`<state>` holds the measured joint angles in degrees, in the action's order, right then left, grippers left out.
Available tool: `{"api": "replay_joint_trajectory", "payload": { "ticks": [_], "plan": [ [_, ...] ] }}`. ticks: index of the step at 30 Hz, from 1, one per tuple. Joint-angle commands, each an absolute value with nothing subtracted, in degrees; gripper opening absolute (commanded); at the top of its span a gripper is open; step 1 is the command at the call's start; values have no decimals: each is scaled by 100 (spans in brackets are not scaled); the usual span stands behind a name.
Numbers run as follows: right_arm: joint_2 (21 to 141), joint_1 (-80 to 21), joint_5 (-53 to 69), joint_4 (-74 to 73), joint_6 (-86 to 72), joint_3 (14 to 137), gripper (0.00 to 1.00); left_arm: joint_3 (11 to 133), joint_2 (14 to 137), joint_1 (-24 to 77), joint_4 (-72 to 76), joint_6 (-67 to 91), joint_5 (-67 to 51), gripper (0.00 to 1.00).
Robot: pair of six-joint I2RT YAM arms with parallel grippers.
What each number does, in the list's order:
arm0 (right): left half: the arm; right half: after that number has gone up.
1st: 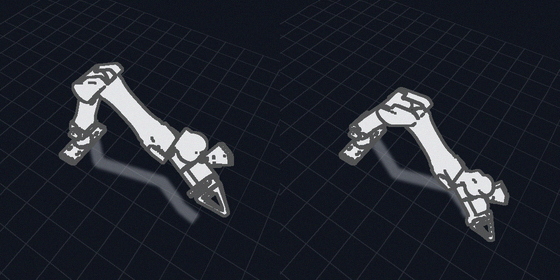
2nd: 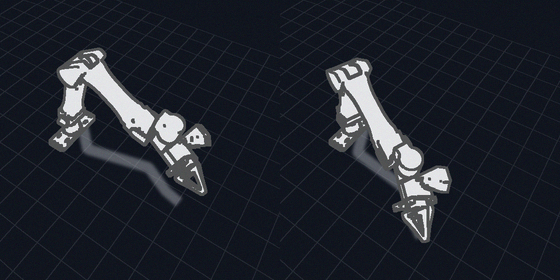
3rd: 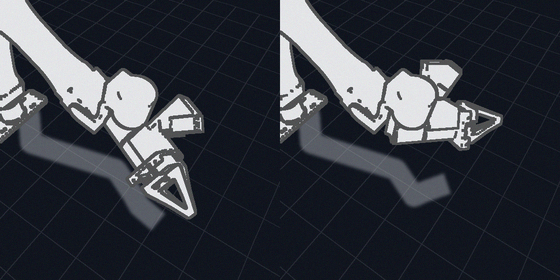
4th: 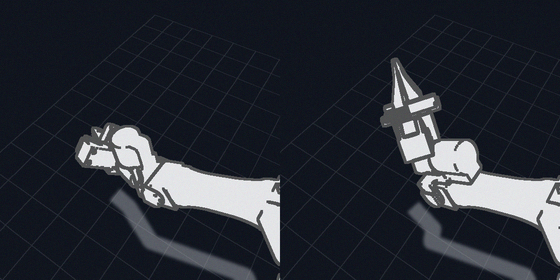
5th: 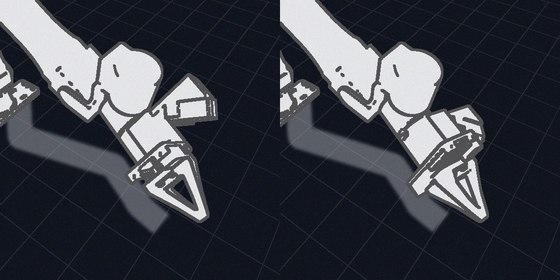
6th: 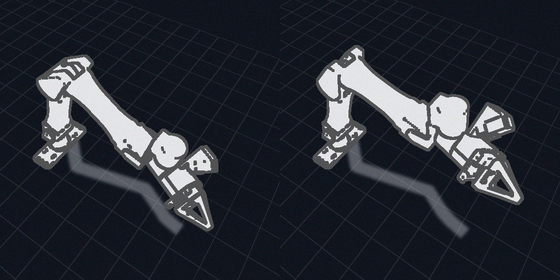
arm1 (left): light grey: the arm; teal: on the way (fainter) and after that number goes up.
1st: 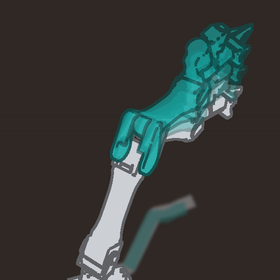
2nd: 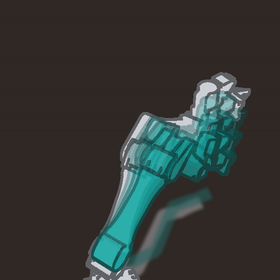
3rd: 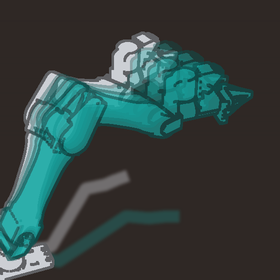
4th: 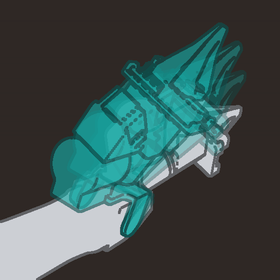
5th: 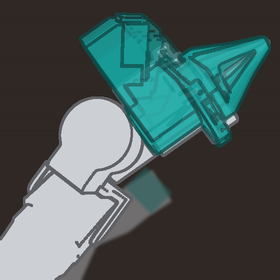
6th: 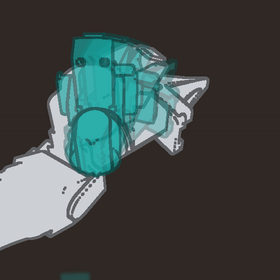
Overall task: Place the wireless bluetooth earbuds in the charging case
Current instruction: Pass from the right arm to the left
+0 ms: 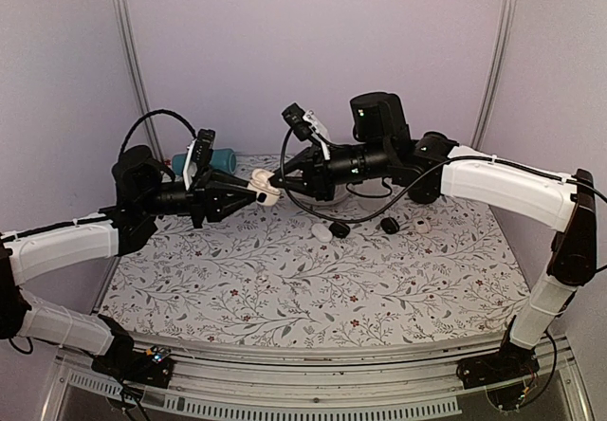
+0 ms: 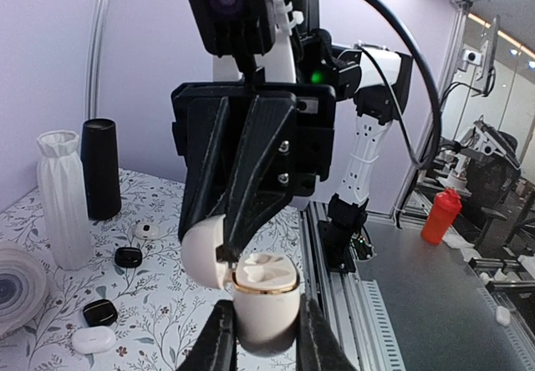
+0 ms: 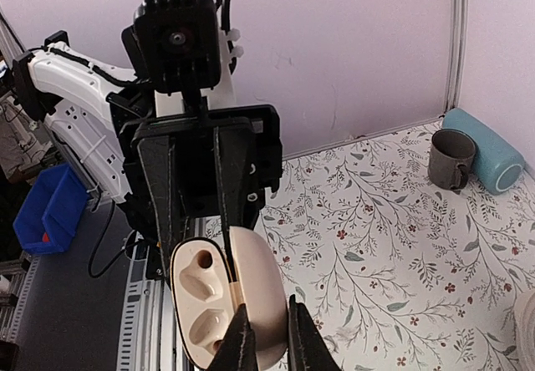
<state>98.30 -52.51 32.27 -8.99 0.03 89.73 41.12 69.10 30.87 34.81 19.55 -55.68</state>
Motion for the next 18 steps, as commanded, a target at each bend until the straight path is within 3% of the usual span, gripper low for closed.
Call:
{"api": "replay_joint_trajectory", "payload": {
  "ticks": [1,3,7,18],
  "plan": [
    [9935,-5251,3245,-770,-318,9251,20,4198,6934,3164,3436,1856,-5603,0],
    [9948,-5222,3253,-727,-440,9256,32,4140,6911,3156,3496,1859,-5504,0],
    [9881,-5183,3143,-567,-647,9090,44,4021,6892,3131,3631,1933,-5322,0],
    [9437,-5074,2422,-100,-916,8384,52,3539,6702,2859,3905,2154,-4363,0]
  ]
}}
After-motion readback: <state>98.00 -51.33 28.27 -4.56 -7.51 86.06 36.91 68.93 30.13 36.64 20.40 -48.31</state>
